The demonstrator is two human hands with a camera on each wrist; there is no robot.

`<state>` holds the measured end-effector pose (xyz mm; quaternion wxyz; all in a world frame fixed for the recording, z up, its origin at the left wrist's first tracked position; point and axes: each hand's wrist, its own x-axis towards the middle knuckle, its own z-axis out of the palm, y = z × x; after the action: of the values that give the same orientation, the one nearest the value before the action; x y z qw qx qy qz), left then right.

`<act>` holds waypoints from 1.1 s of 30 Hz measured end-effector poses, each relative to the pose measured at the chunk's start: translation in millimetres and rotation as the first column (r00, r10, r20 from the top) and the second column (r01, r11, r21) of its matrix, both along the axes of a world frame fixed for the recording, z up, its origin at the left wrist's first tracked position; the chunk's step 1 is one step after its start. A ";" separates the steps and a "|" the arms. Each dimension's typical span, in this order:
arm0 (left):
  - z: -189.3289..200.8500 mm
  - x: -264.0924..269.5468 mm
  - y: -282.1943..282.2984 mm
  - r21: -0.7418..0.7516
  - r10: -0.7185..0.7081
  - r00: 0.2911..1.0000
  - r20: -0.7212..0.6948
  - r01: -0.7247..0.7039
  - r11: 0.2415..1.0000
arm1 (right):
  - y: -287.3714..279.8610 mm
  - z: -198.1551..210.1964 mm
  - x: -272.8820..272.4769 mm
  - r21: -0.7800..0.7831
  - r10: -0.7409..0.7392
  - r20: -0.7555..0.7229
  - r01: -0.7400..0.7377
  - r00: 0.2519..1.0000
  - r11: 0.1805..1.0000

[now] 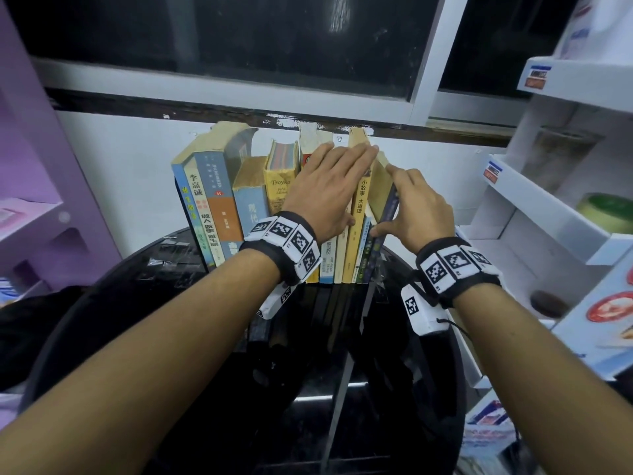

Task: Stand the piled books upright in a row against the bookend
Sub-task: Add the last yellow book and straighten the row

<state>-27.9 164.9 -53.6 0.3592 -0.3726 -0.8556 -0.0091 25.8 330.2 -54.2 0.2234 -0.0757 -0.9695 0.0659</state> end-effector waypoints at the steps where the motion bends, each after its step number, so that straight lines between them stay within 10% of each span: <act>1: 0.1 0.3 0.2 0.001 -0.001 1.000 -0.001 0.001 1.000 | -0.3 0.4 0.1 0.000 0.002 -0.001 -0.002 1.000 1.000; 7: 5.5 2.5 -16.7 -0.007 -0.054 0.998 -0.021 0.054 0.999 | -2.2 -0.8 2.5 -0.063 0.010 -0.012 -0.011 1.000 0.998; 12: 11.7 -0.4 -72.7 0.288 0.025 0.999 0.040 -0.036 0.957 | -4.9 -8.2 7.4 -0.287 0.018 -0.045 -0.030 0.999 0.958; 18: -8.9 -8.9 -148.1 0.617 0.117 0.947 0.299 -0.286 0.734 | -15.5 -13.1 14.7 -0.568 0.046 -0.088 -0.088 0.995 0.818; 23: -18.1 -3.7 -165.3 0.702 -0.171 0.753 0.636 -0.472 0.534 | -32.4 -15.6 13.7 -0.674 0.024 -0.148 -0.119 0.989 0.729; 33: -22.0 -2.0 -156.1 0.638 -0.189 0.715 0.673 -0.432 0.638 | -35.4 -19.0 13.4 -0.660 0.026 -0.164 -0.130 0.986 0.740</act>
<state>-29.9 8.8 -75.5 0.1367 -0.0906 -0.8631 -0.4777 39.2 294.8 -73.2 0.2477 -0.1050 -0.8651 0.4233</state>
